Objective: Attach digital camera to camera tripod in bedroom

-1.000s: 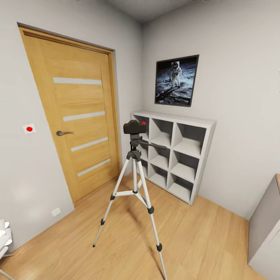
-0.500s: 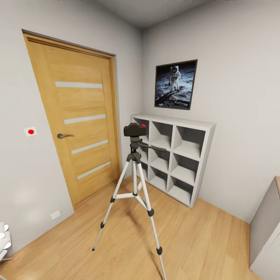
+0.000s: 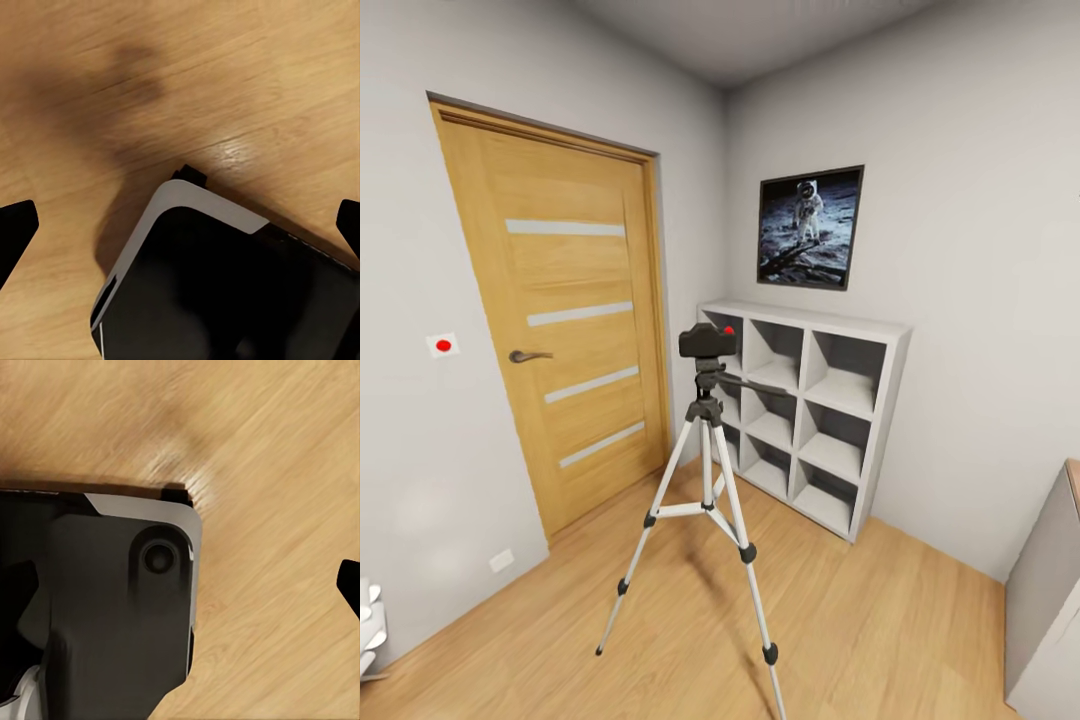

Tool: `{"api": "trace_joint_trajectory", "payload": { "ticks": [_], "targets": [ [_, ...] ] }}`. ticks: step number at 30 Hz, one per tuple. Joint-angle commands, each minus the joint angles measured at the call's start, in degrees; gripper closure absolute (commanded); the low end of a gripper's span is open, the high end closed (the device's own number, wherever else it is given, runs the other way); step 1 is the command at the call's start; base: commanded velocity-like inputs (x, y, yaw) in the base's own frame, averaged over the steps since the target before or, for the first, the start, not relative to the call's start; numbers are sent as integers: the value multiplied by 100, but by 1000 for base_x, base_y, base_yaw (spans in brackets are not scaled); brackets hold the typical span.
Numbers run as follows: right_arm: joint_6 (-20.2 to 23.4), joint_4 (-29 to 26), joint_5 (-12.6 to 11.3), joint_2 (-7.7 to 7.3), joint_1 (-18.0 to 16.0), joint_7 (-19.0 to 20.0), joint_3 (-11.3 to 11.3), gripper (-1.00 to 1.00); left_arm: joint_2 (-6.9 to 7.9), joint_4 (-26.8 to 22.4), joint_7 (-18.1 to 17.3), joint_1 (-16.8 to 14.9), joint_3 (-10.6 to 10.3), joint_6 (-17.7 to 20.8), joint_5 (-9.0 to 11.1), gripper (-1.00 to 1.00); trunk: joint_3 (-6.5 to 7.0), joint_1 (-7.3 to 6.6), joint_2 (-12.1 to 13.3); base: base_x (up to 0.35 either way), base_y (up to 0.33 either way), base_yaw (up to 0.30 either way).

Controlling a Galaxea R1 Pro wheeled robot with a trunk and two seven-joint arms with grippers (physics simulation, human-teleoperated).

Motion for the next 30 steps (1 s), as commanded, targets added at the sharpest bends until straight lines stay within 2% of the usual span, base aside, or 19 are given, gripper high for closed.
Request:
{"api": "trace_joint_trajectory", "payload": {
  "ticks": [1, 19, 30],
  "targets": [
    [8, 8, 29, -5, -5, 16, 6, -100, 0, -7, 21, 1, -42, 13, 43, -100, 8, 2, -3, 0, 0, 0],
    [16, -1, 38, -20, -5, 16, 6, -100, 0, -7, 21, 1, -42, 13, 43, -100, 173, 2, -3, 0, 0, 0],
    [9, -1, 124, -41, -5, 16, 42, -100, 0, -7, 21, 1, -42, 13, 43, -100, 189, 2, -3, 0, 0, 0]
  ]
}}
